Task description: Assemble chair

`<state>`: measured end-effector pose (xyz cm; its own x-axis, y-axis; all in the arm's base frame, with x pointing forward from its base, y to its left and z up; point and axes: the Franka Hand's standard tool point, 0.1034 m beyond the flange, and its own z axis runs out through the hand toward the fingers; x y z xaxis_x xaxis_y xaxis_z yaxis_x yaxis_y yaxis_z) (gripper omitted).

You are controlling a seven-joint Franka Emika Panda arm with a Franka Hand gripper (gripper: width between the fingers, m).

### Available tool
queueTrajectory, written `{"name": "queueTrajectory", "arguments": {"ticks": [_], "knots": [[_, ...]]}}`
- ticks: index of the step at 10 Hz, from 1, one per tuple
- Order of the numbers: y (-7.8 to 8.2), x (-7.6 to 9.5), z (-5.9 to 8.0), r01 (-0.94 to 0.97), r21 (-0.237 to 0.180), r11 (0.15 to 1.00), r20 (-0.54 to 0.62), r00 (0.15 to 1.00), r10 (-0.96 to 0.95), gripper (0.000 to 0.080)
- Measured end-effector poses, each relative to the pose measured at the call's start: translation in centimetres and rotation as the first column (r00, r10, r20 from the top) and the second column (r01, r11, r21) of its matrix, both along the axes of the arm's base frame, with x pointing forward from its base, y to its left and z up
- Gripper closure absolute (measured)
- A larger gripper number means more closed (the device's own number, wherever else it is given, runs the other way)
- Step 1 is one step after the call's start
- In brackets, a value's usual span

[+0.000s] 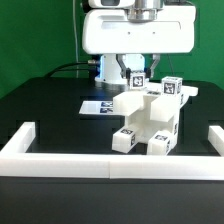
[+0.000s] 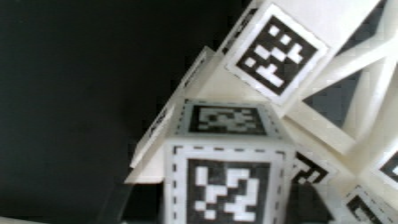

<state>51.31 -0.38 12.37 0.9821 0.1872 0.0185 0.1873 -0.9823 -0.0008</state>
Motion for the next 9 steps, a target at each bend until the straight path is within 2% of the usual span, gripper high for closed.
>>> {"name": "queueTrajectory", "arguments": {"ticks": [6, 9], "knots": [[-0.02, 0.0, 0.0, 0.028, 0.0, 1.0, 0.0, 1.0, -0.028, 0.0511], [0.02, -0.01, -0.01, 0.249, 0.006, 0.968, -0.002, 0.968, -0.249, 0.0511]]}}
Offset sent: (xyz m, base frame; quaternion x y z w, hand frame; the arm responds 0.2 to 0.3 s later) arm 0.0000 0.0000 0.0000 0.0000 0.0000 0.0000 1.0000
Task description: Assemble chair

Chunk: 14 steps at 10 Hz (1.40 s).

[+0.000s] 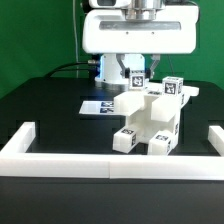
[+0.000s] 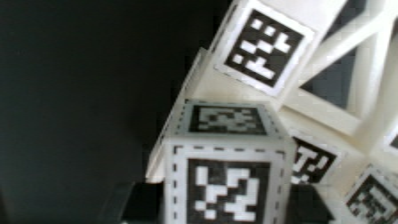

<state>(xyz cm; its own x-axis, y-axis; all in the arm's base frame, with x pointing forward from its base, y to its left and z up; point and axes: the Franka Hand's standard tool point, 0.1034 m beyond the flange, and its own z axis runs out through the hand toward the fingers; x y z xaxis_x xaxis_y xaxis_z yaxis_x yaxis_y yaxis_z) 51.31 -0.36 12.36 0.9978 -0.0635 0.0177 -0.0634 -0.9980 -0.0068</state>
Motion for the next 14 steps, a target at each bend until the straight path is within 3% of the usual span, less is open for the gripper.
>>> {"name": "queueTrajectory", "arguments": {"ticks": [8, 14], "knots": [[0.21, 0.0, -0.03, 0.445, 0.017, 0.895, -0.008, 0.895, -0.445, 0.0511], [0.71, 0.0, -0.07, 0.767, 0.034, 0.64, -0.032, 0.641, -0.767, 0.0511]]}}
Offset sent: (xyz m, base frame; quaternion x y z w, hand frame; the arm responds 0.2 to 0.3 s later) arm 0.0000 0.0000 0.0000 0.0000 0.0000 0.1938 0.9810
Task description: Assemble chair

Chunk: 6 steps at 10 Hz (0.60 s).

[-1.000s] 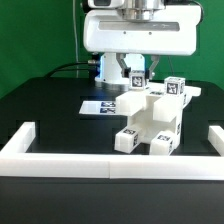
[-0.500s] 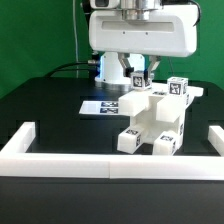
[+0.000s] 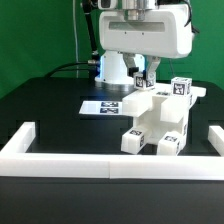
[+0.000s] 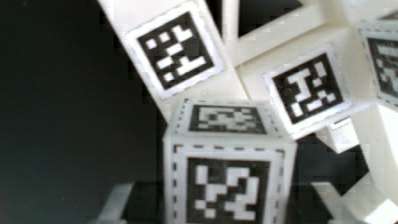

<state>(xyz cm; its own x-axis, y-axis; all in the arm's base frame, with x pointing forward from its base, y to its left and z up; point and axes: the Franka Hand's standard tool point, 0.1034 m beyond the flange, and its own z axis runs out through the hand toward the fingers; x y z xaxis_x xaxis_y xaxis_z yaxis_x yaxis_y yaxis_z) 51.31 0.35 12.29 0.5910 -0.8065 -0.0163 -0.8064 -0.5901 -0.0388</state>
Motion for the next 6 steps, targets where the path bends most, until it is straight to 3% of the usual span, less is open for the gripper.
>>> {"name": "queueTrajectory", "arguments": {"ticks": [3, 4, 5, 6], "knots": [[0.33, -0.01, -0.03, 0.191, 0.013, 0.981, -0.008, 0.982, -0.191, 0.0511], [0.34, -0.01, -0.04, 0.161, 0.013, 0.987, -0.007, 0.987, -0.161, 0.0336], [0.35, -0.01, -0.04, 0.125, 0.012, 0.992, -0.005, 0.992, -0.125, 0.0217], [0.46, -0.01, -0.04, 0.117, 0.012, 0.993, -0.005, 0.993, -0.117, 0.0217]]}}
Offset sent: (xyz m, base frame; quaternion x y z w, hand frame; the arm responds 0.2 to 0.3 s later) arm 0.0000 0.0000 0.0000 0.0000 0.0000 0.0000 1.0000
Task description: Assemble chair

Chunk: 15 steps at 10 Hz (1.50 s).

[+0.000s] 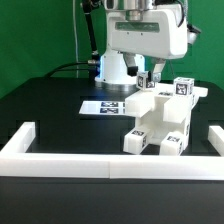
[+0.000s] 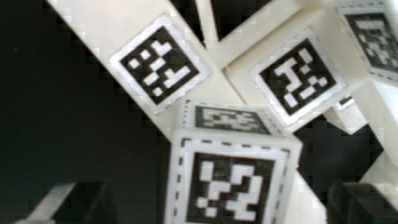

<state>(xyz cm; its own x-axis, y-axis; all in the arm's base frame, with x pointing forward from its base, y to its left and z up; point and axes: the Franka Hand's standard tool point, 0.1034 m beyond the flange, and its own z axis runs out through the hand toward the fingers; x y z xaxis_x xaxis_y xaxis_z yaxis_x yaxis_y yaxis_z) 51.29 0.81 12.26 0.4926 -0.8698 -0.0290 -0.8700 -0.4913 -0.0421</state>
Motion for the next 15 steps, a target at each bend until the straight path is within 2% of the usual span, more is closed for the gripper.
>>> {"name": "queueTrajectory", "arguments": {"ticks": [1, 2, 3, 5, 8, 10, 11, 13, 14, 15], "knots": [[0.15, -0.02, 0.02, -0.038, -0.001, 0.999, 0.002, 0.999, 0.038, 0.0161], [0.35, -0.1, 0.03, -0.19, -0.006, 0.982, 0.007, 0.982, 0.19, 0.0153], [0.45, -0.15, 0.0, -0.258, -0.008, 0.966, 0.01, 0.966, 0.258, 0.0153], [0.67, -0.27, -0.11, -0.475, -0.016, 0.88, 0.016, 0.88, 0.475, 0.0151], [0.86, -0.64, -0.41, -0.708, -0.024, 0.706, 0.019, 0.706, 0.708, 0.0151], [0.96, -0.65, -0.41, -0.835, -0.032, 0.549, 0.022, 0.548, 0.836, 0.0151], [0.94, -0.66, -0.44, -0.865, -0.035, 0.501, 0.021, 0.5, 0.866, 0.0151], [0.86, -0.68, -0.47, -0.937, -0.043, 0.347, 0.017, 0.346, 0.938, 0.0151], [0.83, -0.68, -0.47, -0.95, -0.045, 0.311, 0.016, 0.31, 0.951, 0.0151], [0.83, -0.68, -0.47, -0.949, -0.045, 0.311, 0.016, 0.311, 0.95, 0.0163]]}}
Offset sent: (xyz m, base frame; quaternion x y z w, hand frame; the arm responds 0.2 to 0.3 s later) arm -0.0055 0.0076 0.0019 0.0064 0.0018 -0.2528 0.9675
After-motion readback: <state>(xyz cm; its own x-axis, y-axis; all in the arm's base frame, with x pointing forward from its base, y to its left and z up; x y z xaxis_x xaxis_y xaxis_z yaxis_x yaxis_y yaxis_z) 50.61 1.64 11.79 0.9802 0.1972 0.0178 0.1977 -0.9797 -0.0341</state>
